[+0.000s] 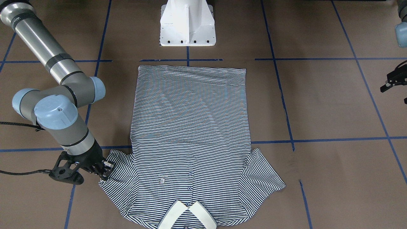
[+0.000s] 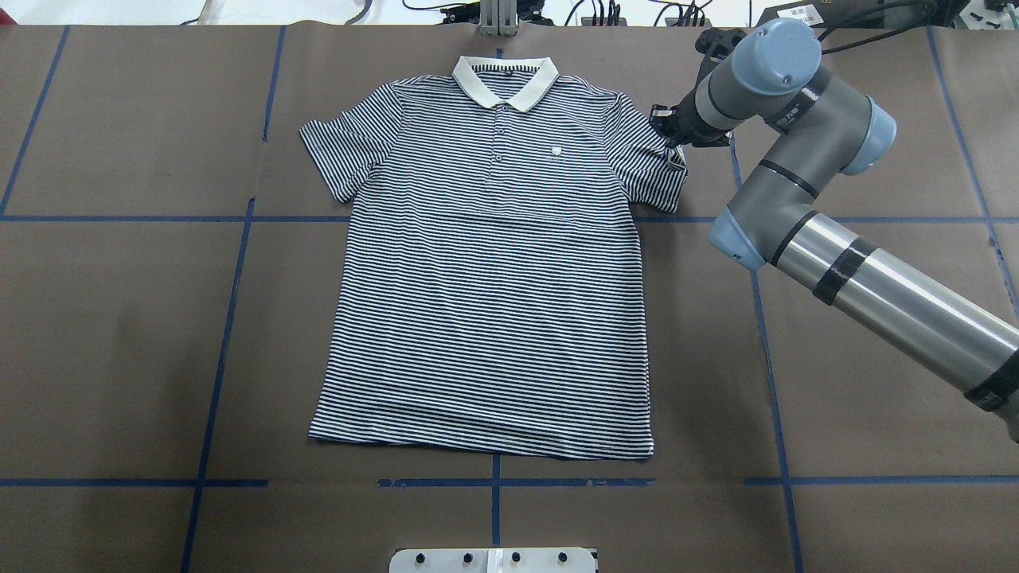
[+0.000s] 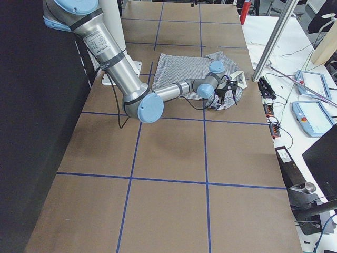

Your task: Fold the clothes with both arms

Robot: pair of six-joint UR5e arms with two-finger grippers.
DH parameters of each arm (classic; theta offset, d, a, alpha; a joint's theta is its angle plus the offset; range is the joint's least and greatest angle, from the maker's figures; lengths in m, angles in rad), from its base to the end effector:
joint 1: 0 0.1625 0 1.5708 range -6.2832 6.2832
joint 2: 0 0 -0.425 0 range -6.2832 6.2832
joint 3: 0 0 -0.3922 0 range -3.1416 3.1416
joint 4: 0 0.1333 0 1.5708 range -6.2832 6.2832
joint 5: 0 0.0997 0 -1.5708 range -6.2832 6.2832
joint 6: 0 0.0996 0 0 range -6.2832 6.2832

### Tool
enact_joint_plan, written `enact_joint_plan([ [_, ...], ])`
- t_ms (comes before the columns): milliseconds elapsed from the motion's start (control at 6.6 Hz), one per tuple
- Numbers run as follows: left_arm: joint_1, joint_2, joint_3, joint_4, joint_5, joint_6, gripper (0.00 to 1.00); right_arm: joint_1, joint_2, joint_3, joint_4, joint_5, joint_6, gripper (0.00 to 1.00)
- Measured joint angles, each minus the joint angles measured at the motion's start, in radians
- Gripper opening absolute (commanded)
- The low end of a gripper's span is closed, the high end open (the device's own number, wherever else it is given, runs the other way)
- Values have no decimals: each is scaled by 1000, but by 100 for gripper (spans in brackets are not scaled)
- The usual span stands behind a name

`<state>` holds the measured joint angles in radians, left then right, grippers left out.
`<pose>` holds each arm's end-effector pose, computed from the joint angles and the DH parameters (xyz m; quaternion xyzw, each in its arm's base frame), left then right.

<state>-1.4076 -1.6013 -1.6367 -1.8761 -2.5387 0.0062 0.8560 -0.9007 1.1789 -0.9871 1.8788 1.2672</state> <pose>0.0334 -0.5186 0.5625 0.1403 0.4684 0.1659 0.8564 -0.4321 -0.6552 0.3740 0.1096 -0.4217 0.1832 0.8813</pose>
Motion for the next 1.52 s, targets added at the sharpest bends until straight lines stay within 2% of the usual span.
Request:
enact_joint_plan([
  [152,1,-1,-1,-4,0,0,100,-37,44,-2,-26,-45,46,0],
  [303,2,-1,-1,-13,-1,0,100,-62,115,-42,-65,-85,81,0],
  [606,3,-2,-1,-25,-6,-1,100,-77,266,-211,-95,-140,100,0],
  [910,4,-1,0,-27,-19,-2,100,-86,340,-313,-97,-185,102,0],
  [1061,4,-1,0,-28,-21,-2,100,-94,360,-343,-94,-206,103,39],
  [1213,4,-1,1,-28,-21,-2,100,-101,369,-356,-85,-218,103,99],
  [1516,5,-2,6,-35,-17,-1,100,-129,380,-360,-67,-271,103,100],
])
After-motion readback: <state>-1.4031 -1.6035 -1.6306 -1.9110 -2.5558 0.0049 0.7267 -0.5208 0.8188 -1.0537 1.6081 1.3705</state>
